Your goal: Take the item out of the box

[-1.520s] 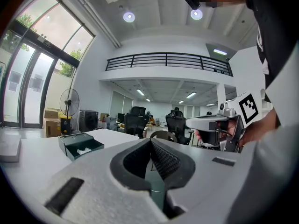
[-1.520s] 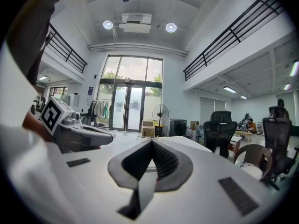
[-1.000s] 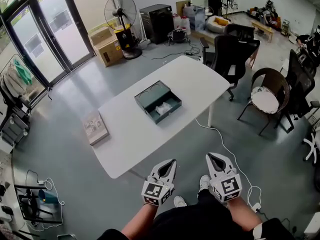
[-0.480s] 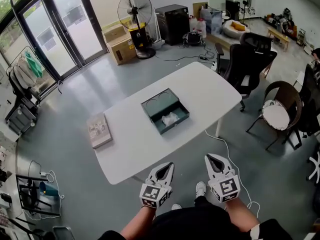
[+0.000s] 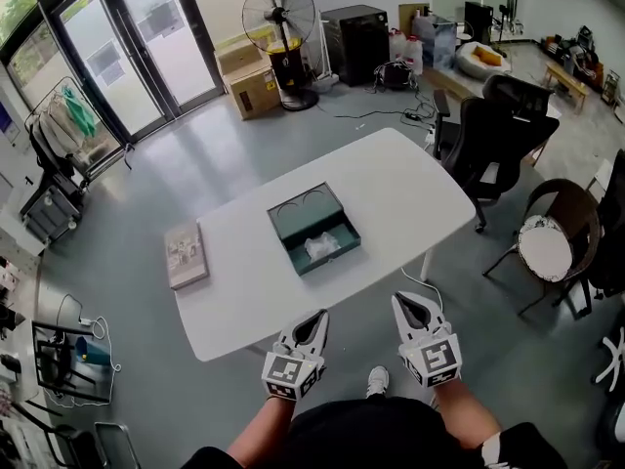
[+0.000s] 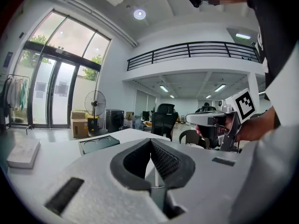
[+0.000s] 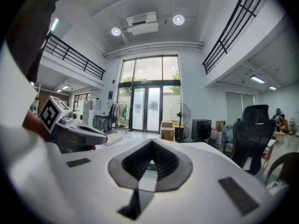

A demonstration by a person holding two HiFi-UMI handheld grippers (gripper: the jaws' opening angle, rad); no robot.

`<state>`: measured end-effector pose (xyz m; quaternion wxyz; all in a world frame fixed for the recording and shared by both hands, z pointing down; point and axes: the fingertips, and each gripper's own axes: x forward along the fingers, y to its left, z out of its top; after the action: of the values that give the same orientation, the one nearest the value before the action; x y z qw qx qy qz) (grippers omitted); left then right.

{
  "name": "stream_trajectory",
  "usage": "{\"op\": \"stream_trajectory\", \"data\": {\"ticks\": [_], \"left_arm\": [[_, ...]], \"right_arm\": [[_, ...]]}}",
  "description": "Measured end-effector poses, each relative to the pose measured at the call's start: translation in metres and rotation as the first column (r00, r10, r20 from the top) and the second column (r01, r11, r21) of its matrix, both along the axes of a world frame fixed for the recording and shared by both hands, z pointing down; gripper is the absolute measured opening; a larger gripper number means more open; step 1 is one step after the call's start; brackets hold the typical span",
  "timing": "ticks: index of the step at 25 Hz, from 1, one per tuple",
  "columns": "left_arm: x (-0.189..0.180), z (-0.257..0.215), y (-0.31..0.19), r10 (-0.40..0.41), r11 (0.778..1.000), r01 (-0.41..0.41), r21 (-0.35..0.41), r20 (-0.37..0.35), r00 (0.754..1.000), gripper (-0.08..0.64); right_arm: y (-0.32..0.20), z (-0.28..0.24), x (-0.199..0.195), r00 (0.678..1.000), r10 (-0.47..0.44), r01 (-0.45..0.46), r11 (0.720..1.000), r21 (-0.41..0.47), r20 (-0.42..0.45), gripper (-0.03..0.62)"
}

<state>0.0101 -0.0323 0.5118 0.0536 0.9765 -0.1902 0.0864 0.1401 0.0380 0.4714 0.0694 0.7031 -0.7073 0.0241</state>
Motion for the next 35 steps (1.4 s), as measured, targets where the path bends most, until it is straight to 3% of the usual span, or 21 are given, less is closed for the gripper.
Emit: {"op": "stream_trajectory", "data": {"ticks": [11, 17, 26, 35], "left_arm": [[0.029, -0.008, -0.028, -0.139, 0.99, 0.139, 0.013, -0.001, 0.99, 0.009], [0.021, 0.003, -0.05, -0.168, 0.986, 0.168, 0.001, -0.001, 0.986, 0.009], [0.004, -0.002, -0.131, -0.209, 0.978, 0.209, 0.012, -0.033, 0.977, 0.009], [-0.008, 0.001, -0.198, -0.21, 0.978, 0.21, -0.001, -0.049, 0.977, 0.009]], "right_arm": [[-0.033, 0.005, 0.042, 0.994, -0.108, 0.108, 0.994, -0.005, 0.013, 0.006], [-0.071, 0.011, 0.033, 0.986, -0.164, 0.164, 0.986, -0.009, 0.015, 0.006], [-0.165, 0.014, 0.006, 0.973, -0.224, 0.225, 0.974, -0.012, 0.049, 0.006], [-0.243, 0.009, -0.016, 0.958, -0.287, 0.287, 0.958, -0.026, 0.001, 0.006]]}}
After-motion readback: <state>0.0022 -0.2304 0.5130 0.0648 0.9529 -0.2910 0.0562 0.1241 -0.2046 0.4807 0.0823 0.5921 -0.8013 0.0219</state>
